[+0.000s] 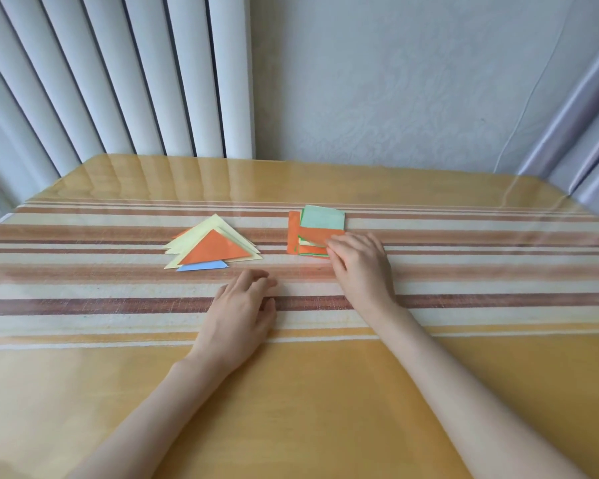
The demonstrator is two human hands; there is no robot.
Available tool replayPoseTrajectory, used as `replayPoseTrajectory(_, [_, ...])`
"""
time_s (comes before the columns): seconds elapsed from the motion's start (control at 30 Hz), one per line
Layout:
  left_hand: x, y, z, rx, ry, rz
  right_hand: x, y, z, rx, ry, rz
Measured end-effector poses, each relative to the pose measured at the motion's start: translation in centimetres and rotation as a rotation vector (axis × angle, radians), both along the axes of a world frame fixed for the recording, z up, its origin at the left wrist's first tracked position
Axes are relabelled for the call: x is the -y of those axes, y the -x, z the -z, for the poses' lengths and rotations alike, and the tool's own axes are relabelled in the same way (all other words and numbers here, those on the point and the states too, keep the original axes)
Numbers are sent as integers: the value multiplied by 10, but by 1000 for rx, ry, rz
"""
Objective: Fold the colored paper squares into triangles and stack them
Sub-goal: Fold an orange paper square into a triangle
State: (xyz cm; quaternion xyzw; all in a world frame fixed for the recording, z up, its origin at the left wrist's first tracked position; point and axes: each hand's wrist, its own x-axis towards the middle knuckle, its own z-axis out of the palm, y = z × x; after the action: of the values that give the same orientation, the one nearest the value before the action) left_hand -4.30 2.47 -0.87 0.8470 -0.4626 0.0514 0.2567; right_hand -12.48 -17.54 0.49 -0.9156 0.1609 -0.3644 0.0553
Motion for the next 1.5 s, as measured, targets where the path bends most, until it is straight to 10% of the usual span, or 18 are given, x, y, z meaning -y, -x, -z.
replayPoseTrajectory(0.57, [-56, 34, -1, 58, -80, 341, -58, 108, 15, -192, 115, -447])
replayPoseTrajectory(1.03, [-56, 29, 1, -50, -17, 333, -72, 110, 13, -131, 26, -217])
replayPoseTrajectory(1.27, [-53, 32, -5, -118, 19, 275, -63, 99, 14, -117, -359, -37])
replayPoseTrajectory(1.5, [-47, 33, -9, 102, -111, 285, -66, 100, 16, -190, -239, 69])
